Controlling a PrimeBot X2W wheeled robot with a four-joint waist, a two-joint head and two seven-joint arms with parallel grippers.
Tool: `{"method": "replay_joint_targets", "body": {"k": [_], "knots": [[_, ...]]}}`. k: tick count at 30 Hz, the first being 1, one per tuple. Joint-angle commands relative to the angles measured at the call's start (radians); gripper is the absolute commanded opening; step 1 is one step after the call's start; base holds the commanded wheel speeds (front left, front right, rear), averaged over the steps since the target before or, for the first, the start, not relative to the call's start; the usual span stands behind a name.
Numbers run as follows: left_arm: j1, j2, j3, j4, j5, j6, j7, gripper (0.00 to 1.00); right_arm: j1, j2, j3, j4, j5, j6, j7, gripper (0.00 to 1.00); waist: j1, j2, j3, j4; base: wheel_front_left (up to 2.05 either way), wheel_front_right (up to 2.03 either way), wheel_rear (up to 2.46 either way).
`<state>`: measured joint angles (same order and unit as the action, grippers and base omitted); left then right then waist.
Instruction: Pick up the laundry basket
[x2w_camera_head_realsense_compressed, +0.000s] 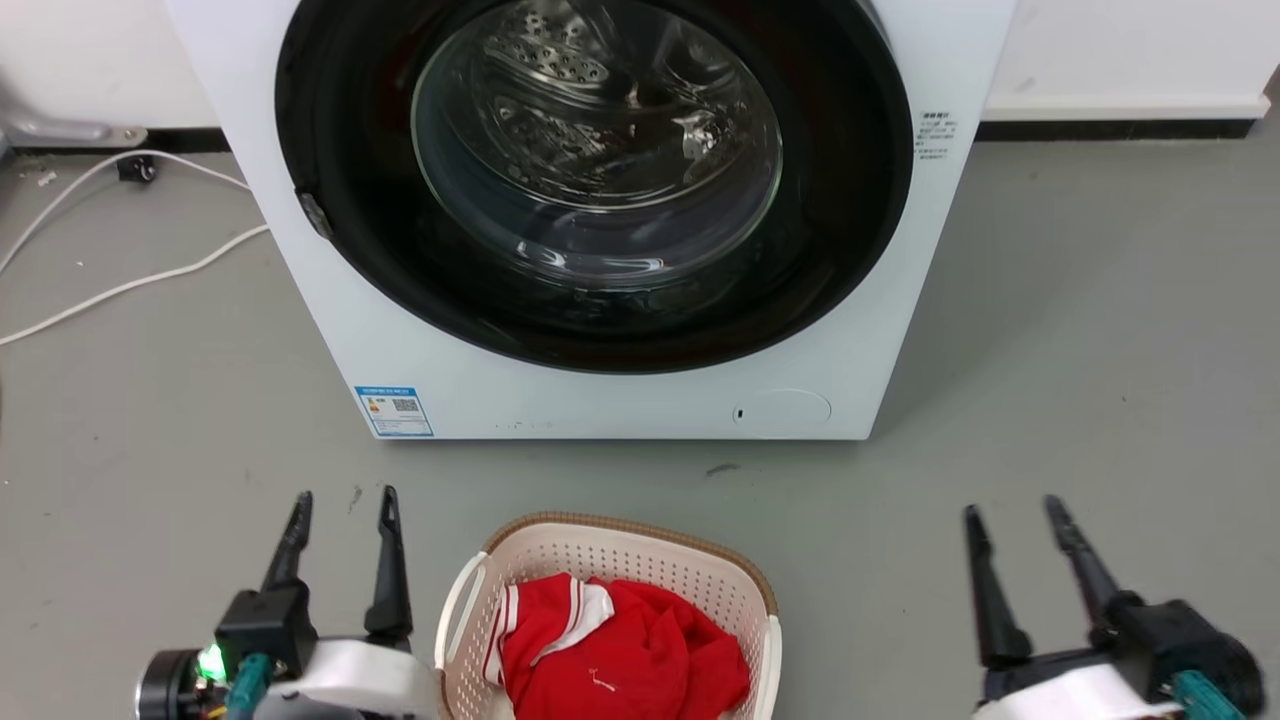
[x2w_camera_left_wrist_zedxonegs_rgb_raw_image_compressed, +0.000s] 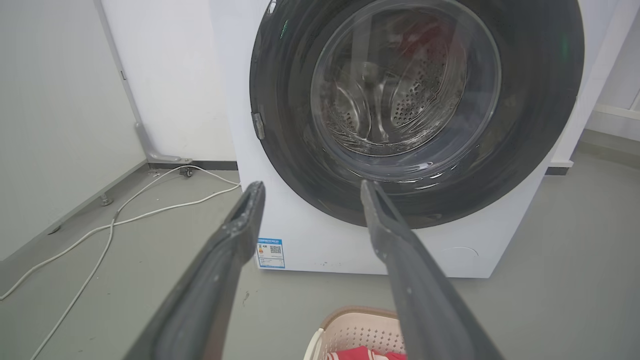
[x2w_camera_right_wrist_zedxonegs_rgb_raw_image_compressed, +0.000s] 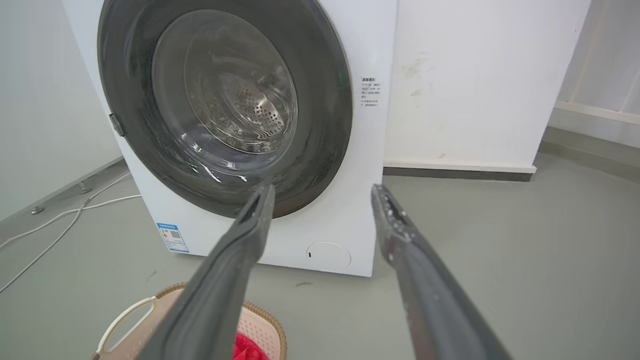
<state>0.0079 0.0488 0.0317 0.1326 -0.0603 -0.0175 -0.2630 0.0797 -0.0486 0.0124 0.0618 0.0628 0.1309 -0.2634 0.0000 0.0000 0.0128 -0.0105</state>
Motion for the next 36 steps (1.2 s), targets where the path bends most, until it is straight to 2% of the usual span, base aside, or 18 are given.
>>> {"method": "replay_joint_targets", "body": {"k": [1,9,17,22,36], "knots": [[-0.025,0.005,0.011,0.013,0.007,-0.008,-0.003,1.0,-0.027,-0.003,0.014,0.012,0.006,0.0,-0.002,1.0,0.0,0.0,0.013,-0.003,0.0,0.0,0.0],[-0.163,0.066,0.062,0.121,0.025,-0.055,-0.003,1.0,-0.156,-0.003,0.127,0.161,0.05,0.0,-0.002,1.0,0.0,0.0,0.143,-0.018,0.0,0.0,0.0],[-0.326,0.147,0.048,0.31,0.032,-0.094,-0.003,1.0,-0.323,-0.003,0.248,0.336,0.065,0.0,-0.002,1.0,0.0,0.0,0.307,-0.044,0.0,0.0,0.0],[-0.414,0.183,0.029,0.42,0.024,-0.103,-0.003,1.0,-0.397,-0.003,0.299,0.434,0.087,0.0,-0.002,1.0,0.0,0.0,0.398,-0.053,0.0,0.0,0.0],[-0.594,0.239,-0.036,0.688,0.019,-0.111,-0.003,1.0,-0.566,-0.002,0.451,0.744,0.206,0.0,-0.002,1.0,0.0,0.0,0.581,-0.067,0.0,0.0,0.0]]}}
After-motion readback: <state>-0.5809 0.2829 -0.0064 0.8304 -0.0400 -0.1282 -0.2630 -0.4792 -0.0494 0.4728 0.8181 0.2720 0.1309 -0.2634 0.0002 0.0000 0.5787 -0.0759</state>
